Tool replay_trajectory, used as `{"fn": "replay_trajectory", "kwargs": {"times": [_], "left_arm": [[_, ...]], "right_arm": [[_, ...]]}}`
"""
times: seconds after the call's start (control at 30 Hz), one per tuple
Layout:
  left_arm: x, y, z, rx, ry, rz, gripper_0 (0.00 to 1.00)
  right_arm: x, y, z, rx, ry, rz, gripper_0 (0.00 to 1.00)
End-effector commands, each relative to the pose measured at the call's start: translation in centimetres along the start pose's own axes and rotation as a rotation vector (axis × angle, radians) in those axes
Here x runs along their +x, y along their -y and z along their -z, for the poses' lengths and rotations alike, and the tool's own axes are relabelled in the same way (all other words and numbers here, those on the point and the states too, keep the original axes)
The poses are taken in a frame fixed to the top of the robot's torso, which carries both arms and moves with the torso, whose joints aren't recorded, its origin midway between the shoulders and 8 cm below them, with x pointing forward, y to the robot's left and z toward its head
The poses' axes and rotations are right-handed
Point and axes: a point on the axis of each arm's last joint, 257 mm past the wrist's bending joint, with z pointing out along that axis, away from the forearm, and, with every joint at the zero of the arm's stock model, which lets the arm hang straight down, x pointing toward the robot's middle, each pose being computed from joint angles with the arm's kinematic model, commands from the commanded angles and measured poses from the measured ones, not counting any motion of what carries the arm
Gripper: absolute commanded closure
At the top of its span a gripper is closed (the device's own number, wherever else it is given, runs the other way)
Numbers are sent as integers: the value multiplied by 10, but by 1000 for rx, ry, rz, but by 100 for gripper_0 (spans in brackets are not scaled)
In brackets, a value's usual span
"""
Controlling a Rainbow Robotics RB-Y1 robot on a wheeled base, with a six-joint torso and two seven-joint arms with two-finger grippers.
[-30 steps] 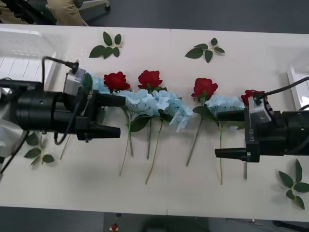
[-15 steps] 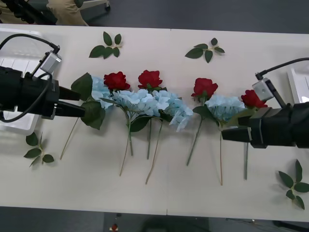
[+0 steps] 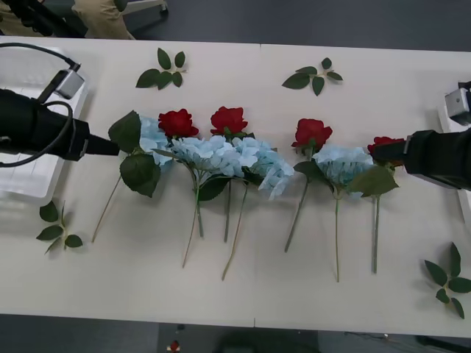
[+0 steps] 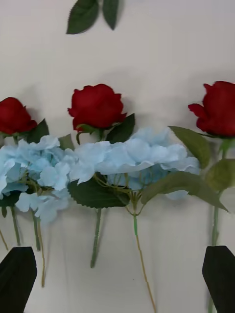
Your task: Put the red flowers into the right box and the blue flowers into the left box
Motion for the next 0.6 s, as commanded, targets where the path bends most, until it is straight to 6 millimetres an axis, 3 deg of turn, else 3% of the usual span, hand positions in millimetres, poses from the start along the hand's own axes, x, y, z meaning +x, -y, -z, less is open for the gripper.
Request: {"fn": "replay_trajectory", "kwargs": {"times": [0.03, 0.3, 0.6], "left_arm": [[-25, -3, -2, -64, 41, -29, 0], [-12, -16, -35, -163, -8, -148, 0], [12, -33, -58, -261, -104, -313, 0]], "right_arm": [[-9, 24, 3, 64, 13, -46, 0], [-12, 62, -8, 118, 12, -149, 0], [-20, 86, -33, 164, 43, -218, 0]]}}
